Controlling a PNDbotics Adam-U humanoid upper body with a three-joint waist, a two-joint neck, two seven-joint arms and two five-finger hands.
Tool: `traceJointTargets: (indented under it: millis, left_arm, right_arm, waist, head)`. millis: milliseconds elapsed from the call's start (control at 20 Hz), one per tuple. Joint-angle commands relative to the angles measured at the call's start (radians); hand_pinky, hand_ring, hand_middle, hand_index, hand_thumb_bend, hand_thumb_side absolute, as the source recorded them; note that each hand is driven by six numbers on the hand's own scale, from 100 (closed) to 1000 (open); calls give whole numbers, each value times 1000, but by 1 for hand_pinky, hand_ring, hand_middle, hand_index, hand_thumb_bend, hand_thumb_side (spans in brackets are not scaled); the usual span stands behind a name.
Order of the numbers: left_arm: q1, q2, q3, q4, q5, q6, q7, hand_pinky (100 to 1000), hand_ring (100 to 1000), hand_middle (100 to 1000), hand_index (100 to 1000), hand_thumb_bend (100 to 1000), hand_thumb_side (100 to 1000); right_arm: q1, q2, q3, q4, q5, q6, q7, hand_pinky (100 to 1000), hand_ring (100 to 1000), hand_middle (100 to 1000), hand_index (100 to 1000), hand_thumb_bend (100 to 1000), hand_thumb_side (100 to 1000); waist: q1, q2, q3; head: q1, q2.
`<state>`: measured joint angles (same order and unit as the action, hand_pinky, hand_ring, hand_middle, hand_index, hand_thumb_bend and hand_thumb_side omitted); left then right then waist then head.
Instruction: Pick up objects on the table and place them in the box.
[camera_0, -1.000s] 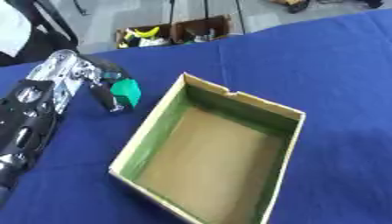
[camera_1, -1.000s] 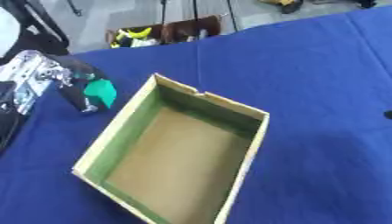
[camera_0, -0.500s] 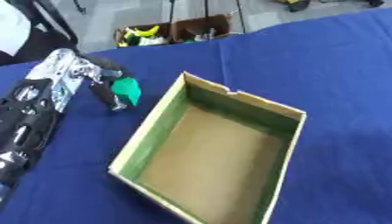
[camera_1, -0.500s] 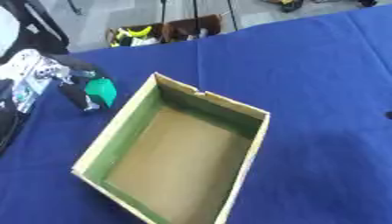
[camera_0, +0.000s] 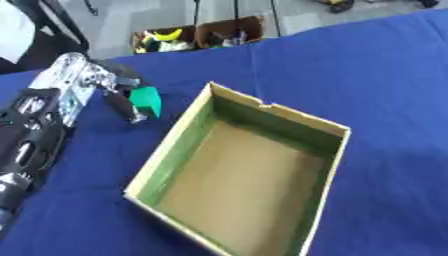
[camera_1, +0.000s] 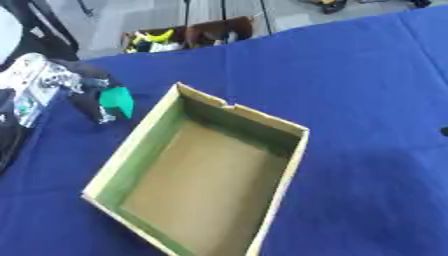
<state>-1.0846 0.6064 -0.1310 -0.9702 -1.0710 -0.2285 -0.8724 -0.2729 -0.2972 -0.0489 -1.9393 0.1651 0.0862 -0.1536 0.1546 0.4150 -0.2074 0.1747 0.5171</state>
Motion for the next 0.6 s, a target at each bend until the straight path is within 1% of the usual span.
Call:
traceJointTargets:
  millis: [50, 250, 350, 400, 600]
  left_arm:
    - [-14, 26, 7, -16, -23, -9, 7, 409, 607, 687, 870, 100, 517]
    - [-16, 29, 10, -24, -48, -4, 45, 386, 591, 664, 852, 100, 501]
    - [-18, 30, 12, -26, -59, -2, 57, 392, 600, 681, 855, 100, 498]
    - [-18, 31, 13, -28, -65, -1, 62, 398, 611, 709, 857, 100, 496]
    - [-22, 33, 27, -42, -72, 8, 82, 396, 608, 708, 856, 100, 494]
  right_arm:
    - [-7, -17, -6, -19, -6, -1, -4, 828, 852, 641, 837, 100, 848]
    - [-7, -16, -6, -18, -7, -2, -5, 828, 852, 641, 837, 100, 847]
    - [-6, -16, -6, -18, -8, -2, -4, 828, 852, 641, 837, 100, 847]
    - [-6, -15, -6, -17, -8, -2, -3, 828, 852, 641, 837, 100, 847]
    - [-4, -14, -6, -17, -9, -3, -3, 828, 852, 640, 837, 100, 846]
  waist:
    - [-10, -25, 2]
    - [-12, -29, 4]
    - [-13, -31, 5]
    - [-13, -32, 6]
    - [-15, -39, 8]
  head:
    - [1, -4]
    - [1, -1]
    - [1, 1]
    - [1, 1]
    - [-2, 4]
